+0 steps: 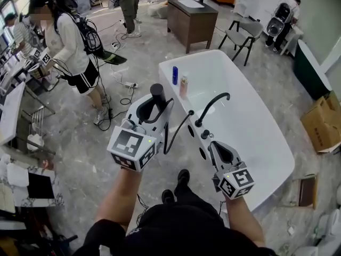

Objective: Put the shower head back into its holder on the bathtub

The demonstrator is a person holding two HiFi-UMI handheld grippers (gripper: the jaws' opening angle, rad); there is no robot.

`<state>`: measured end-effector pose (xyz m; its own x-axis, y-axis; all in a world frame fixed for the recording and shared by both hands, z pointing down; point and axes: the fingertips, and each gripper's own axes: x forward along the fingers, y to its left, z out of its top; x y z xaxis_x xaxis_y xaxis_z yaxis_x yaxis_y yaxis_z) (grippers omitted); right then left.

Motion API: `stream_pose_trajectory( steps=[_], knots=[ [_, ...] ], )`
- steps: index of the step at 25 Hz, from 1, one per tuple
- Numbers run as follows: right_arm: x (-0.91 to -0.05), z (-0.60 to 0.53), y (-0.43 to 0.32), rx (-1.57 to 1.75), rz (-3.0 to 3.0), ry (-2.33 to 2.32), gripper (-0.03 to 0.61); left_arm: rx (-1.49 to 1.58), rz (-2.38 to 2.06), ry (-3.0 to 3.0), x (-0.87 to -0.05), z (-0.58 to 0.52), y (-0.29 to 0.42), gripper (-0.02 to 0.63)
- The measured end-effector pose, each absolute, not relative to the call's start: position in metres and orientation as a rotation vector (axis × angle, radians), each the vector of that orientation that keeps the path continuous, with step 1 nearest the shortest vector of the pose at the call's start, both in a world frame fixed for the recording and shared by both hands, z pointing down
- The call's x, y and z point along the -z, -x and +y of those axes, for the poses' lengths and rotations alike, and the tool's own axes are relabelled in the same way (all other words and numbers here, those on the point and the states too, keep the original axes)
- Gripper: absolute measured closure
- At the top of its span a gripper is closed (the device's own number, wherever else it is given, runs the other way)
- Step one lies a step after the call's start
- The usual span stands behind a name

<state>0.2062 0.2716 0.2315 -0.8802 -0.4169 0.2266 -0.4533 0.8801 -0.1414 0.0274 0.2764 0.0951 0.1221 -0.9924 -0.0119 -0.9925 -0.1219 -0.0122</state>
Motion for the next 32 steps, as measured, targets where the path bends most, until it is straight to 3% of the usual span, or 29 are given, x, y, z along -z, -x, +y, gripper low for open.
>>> stream_pose_trajectory(
  steps=[8, 17, 32],
  knots=[
    [-0.267, 0.179, -0.188, -0.388, -2.828, -0.676, 0.563, 0.051, 2.069, 2.428, -0.133, 0.173, -0.018, 0.474],
    [-0.271, 0.052, -0.153, -0.437, -2.845, -0.627, 0.558, -0.031, 1.955, 2.412, -0.074, 0.029, -0.011, 0.474],
    [-0.311, 0.004, -0.085, -0.526, -2.718, -0.836, 0.537, 0.055, 1.773, 2.641, -0.141, -0.06, 0.045, 0.474]
  ],
)
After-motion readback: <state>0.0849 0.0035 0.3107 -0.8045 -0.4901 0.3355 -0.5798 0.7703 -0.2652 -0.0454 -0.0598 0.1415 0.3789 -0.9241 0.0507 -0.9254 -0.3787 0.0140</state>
